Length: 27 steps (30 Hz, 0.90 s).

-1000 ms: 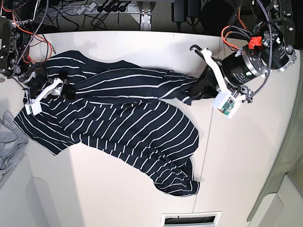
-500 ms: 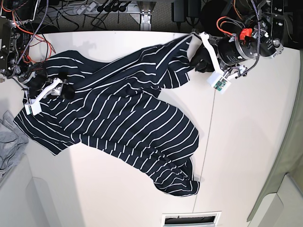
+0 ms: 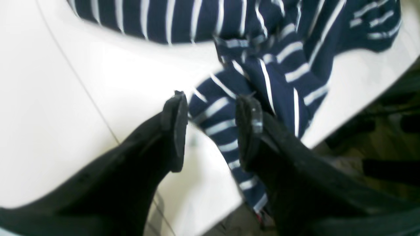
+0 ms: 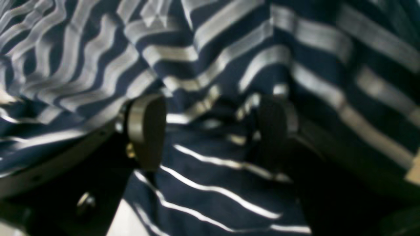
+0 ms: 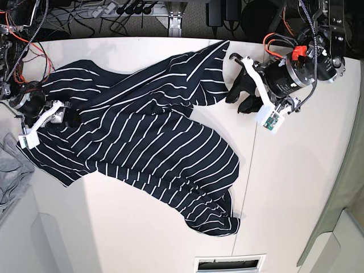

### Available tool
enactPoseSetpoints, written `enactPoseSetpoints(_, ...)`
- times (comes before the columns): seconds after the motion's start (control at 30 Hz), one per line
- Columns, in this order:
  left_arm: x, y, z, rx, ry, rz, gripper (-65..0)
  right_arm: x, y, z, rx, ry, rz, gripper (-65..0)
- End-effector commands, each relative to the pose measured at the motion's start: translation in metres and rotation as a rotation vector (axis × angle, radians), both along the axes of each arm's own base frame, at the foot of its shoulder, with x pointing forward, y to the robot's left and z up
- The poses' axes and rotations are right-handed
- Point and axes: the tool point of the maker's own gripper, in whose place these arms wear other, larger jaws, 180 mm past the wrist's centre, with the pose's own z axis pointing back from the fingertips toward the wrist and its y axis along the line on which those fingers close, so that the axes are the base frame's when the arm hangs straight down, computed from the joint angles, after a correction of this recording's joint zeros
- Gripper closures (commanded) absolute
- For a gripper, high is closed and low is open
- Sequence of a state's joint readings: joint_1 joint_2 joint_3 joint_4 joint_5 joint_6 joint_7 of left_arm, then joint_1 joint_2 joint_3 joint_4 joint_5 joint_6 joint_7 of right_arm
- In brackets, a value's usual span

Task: Layout the t-shirt on the table in an organized manner, then fold the t-shirt properly
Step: 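Release the edge and move the left gripper to the shirt hem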

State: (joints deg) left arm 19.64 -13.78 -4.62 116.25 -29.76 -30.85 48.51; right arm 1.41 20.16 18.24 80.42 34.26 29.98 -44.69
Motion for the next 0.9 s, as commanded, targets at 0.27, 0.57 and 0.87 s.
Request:
enactPoseSetpoints(0.27,0.062,0.005,0.013,-0.066,-0.108,0.038,-26.6,-0.038,-0.051,0.01,-0.047,0.025,-0.123,-43.2)
enactPoseSetpoints(0.57,0.129,-0.011,-0.01,-0.092,-0.064,0.006,-26.7,-0.113,-0.108,-0.002,-0.048,0.098,-0.316,-43.2)
enactPoseSetpoints(0.87,0.178,-0.016,-0.03,-0.115,-0.007,0.062,-32.3,-0.126,-0.064,-0.035,0.077,0.16,-0.288,-43.2)
